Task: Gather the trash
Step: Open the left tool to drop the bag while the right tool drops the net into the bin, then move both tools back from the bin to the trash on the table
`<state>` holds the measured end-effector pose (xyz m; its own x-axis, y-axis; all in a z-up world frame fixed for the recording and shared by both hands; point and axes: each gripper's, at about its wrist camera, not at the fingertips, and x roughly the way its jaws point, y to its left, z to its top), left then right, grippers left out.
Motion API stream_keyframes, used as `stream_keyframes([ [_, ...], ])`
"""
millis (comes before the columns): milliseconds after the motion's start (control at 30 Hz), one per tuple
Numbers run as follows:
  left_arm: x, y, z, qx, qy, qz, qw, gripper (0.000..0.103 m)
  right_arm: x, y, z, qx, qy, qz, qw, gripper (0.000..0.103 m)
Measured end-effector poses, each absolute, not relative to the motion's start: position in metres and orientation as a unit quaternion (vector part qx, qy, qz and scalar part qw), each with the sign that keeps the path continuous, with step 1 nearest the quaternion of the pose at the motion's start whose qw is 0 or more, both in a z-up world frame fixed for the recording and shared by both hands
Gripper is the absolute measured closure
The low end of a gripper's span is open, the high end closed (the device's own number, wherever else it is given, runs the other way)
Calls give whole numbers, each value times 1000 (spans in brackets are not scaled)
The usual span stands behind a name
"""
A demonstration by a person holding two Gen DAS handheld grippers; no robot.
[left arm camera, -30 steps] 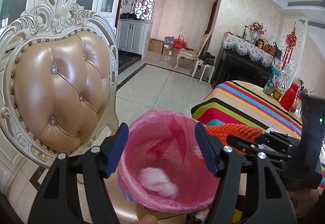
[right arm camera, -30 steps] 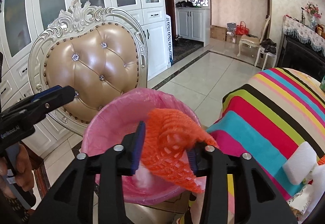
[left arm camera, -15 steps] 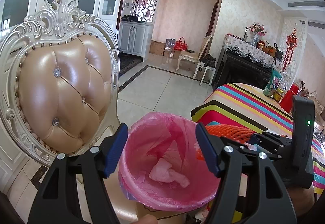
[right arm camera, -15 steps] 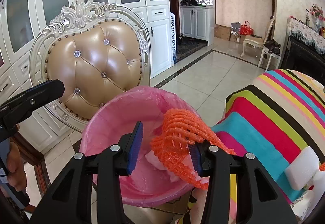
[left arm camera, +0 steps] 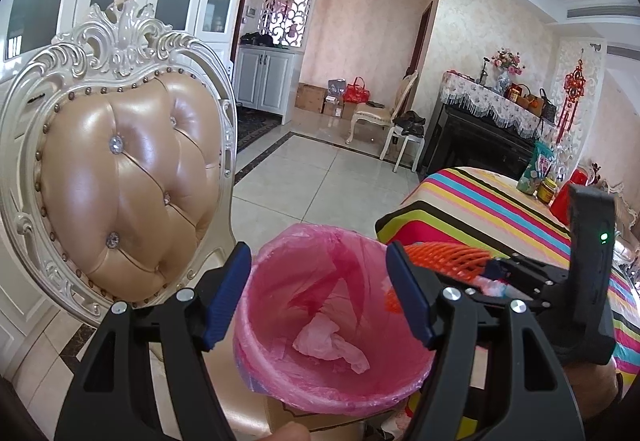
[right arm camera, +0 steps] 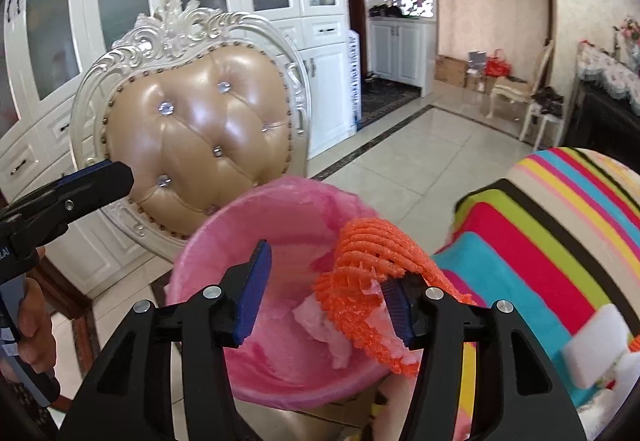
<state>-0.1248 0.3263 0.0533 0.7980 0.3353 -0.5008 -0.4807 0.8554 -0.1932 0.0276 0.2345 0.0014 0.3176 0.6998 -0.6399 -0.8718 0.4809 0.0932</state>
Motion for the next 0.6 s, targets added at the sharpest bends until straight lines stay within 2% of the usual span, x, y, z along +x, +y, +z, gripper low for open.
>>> stream_keyframes([
  [33,-127,327,54,-157,230,220,935,35,26,237,0,-138,321,498,794,51],
  [67,-129,328,55,-158,228,221,935,35,25,239,-3,-143,326,502,788,43],
  [100,-130,329,54,-158,228,222,935,34,24,241,-5,-151,330,504,784,33],
  [133,-131,330,54,-159,227,222,935,33,21,243,-8,-164,329,506,780,18],
  [367,-129,330,49,-166,227,216,935,33,21,237,-26,-183,360,493,771,19],
  [600,-126,325,52,-164,224,208,938,33,23,219,-18,-175,354,472,788,19],
])
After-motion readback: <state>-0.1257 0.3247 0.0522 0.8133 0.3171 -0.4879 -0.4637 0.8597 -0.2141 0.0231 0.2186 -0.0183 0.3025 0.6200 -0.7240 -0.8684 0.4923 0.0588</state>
